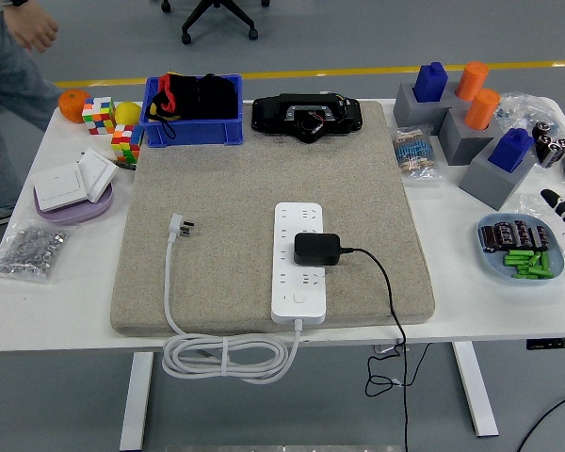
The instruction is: Press the white button,pick up the black plug,place it near the board,insert it into the board
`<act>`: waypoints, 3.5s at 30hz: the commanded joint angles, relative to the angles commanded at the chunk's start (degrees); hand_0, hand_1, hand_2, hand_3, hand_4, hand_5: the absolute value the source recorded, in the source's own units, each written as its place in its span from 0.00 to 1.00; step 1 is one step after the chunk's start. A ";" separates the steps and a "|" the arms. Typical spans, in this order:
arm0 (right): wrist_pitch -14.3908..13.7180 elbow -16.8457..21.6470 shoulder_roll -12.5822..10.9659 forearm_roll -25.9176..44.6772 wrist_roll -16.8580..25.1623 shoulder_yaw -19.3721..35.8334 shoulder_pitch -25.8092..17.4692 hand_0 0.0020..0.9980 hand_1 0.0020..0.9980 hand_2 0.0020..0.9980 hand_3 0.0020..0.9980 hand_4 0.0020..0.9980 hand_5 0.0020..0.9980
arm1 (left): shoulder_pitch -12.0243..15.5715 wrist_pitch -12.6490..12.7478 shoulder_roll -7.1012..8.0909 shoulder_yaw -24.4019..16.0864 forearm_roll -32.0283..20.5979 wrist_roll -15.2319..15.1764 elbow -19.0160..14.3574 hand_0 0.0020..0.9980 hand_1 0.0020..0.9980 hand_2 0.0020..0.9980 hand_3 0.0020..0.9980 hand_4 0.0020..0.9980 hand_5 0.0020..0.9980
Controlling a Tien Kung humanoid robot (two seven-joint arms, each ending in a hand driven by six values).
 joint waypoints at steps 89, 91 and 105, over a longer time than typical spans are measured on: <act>-1.77 3.22 0.36 10.84 13.91 6.58 -7.97 0.70 0.63 0.57 0.62 1.00 0.81 | 0.27 0.73 2.59 1.67 -2.95 -0.65 0.00 0.77 0.71 0.67 0.73 0.65 0.53; -1.74 3.08 0.47 10.91 13.86 6.79 -8.12 0.70 0.63 0.57 0.62 1.00 0.82 | 0.20 0.77 2.61 1.86 -3.25 -0.70 0.00 0.77 0.71 0.66 0.73 0.65 0.53; -0.94 4.29 0.11 9.71 14.11 7.05 -8.07 0.73 0.67 0.57 0.62 1.00 0.82 | -0.03 0.97 2.83 2.88 -4.17 -0.76 0.00 0.77 0.71 0.66 0.73 0.65 0.53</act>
